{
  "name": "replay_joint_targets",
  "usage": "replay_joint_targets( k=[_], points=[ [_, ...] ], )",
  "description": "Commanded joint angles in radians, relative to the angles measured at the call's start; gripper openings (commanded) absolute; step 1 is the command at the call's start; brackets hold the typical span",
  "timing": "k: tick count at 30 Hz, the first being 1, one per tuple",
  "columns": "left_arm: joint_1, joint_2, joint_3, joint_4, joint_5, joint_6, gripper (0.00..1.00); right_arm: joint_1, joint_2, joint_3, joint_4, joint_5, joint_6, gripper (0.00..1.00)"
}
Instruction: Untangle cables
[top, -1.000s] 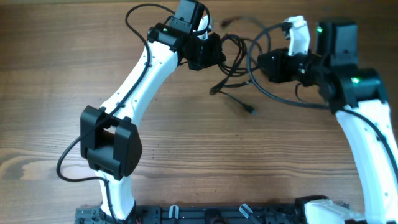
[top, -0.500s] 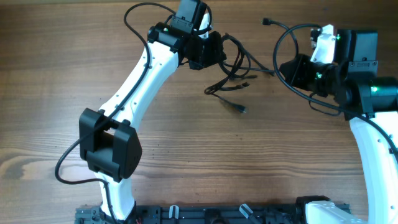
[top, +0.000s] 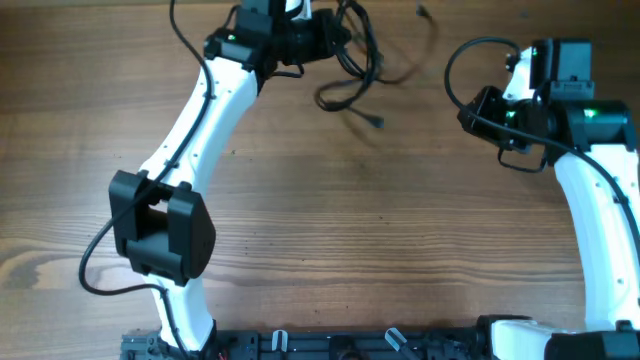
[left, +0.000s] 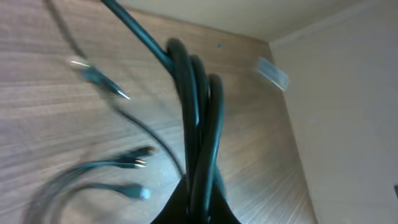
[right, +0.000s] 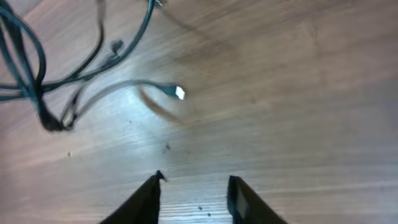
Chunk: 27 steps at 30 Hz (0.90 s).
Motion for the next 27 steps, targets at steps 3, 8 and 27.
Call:
replay_joint_targets(
  k=[3,8,27],
  points=[
    [-0.013,-0.145,-0.005,-0.003,0.060,0.212,0.04,0.002,0.007,0.017,0.127,-0.407,-0.263,0.64],
    [-0.013,-0.200,-0.005,-0.010,0.007,0.087,0.04,0.005,0.019,0.017,0.241,-0.431,-0.154,0.69],
    [-0.042,-0.199,-0.005,-0.145,-0.018,-0.129,0.04,0.179,0.200,0.017,0.384,-0.400,-0.026,0.66]
  ],
)
